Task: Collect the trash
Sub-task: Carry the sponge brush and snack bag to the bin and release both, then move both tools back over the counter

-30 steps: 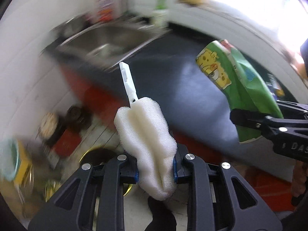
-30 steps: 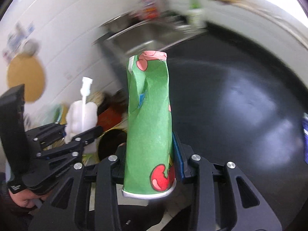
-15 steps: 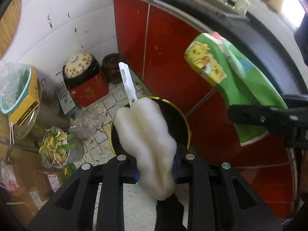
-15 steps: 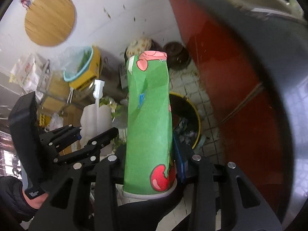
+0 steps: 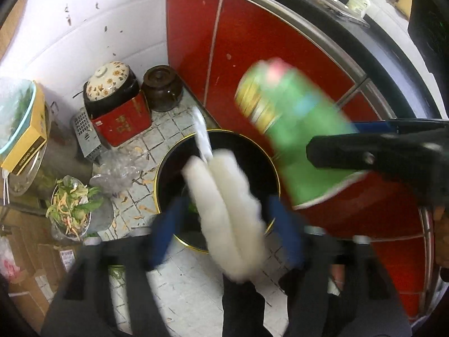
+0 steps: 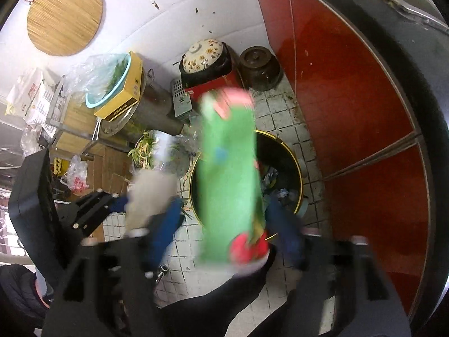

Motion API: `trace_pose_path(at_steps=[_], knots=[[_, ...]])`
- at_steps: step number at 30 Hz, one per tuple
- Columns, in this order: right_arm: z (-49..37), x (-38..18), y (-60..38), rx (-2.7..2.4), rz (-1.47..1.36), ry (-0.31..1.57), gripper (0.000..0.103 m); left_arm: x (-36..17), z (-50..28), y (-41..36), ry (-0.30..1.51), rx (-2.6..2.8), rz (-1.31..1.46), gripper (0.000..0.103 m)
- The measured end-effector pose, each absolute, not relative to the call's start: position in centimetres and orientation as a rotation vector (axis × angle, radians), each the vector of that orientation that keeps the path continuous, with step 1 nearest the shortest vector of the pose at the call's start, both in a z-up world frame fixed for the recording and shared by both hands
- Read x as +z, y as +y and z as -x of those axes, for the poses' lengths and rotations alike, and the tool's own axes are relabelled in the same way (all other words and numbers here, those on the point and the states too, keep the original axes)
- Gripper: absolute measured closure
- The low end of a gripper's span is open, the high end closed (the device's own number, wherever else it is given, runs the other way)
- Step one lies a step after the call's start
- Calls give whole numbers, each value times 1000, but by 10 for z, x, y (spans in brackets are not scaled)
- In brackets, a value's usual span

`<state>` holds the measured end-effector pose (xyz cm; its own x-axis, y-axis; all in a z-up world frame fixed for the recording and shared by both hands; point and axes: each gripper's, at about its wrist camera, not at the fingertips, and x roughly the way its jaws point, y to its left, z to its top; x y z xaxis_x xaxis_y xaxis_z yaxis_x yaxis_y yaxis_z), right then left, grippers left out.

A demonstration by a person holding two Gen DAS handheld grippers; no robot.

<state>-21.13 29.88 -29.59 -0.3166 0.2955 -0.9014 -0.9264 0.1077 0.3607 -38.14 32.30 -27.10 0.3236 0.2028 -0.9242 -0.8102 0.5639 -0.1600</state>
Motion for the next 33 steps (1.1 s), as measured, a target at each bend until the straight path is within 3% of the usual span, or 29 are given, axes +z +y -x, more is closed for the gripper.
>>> trace_pose_path(at_steps=[2,14,19,27,33], knots=[[212,-298,299,1446,705,1316,24,-270,383,322,1019,750,718,23],[190,-260,265,1440,616,1295,24,-245,377,310,1014,747,683,23],[147,-207,213,1379,518,1192,21,-204,348,294,995,727,573,11],[17,-130,52,1007,291,1040,18,-137,238,238,942,506,418,7],[-57,-102,-87,710,125,997,18,-104,118,151,912,236,262,7]])
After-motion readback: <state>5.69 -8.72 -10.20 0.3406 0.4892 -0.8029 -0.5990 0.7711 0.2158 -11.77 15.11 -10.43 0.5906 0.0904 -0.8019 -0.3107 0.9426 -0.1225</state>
